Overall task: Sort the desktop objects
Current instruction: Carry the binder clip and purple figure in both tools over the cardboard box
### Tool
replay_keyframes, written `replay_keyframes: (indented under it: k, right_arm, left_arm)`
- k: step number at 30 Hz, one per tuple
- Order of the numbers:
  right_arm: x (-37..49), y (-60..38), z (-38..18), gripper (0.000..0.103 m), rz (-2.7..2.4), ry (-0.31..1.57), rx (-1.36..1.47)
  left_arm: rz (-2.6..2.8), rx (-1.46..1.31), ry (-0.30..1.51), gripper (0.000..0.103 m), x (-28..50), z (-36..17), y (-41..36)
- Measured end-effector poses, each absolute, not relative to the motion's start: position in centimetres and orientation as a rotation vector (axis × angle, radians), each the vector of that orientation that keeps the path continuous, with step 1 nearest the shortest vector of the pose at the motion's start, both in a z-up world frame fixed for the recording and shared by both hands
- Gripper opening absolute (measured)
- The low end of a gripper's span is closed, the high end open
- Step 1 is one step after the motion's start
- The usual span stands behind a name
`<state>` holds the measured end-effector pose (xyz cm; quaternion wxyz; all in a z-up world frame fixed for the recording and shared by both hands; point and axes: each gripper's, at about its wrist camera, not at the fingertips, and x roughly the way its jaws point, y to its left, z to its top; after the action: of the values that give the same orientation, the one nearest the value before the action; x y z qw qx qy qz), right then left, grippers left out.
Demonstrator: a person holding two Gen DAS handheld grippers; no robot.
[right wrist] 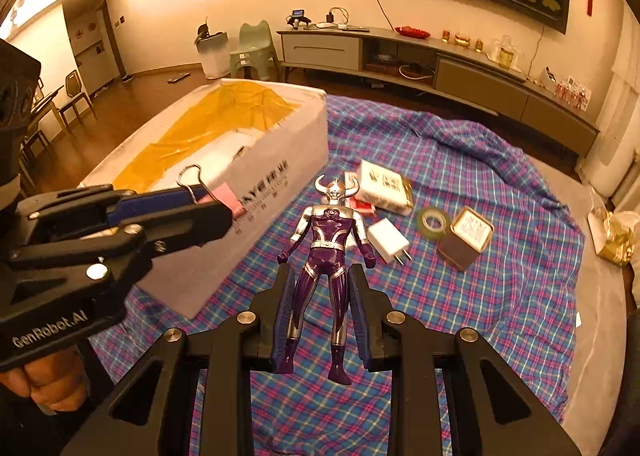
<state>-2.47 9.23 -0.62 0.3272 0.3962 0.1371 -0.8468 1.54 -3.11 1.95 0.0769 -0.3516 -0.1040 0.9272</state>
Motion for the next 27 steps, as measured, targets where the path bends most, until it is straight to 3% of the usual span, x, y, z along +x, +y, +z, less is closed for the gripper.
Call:
replay_keyframes:
  k: [27]
  right_arm:
    - [-0.6, 0.6, 4.4, 0.029, -2.184, 0.432, 0.963]
  left_arm:
    - [2.820, -0.975, -0.600, 0.021, 3.1, 3.7, -12.5]
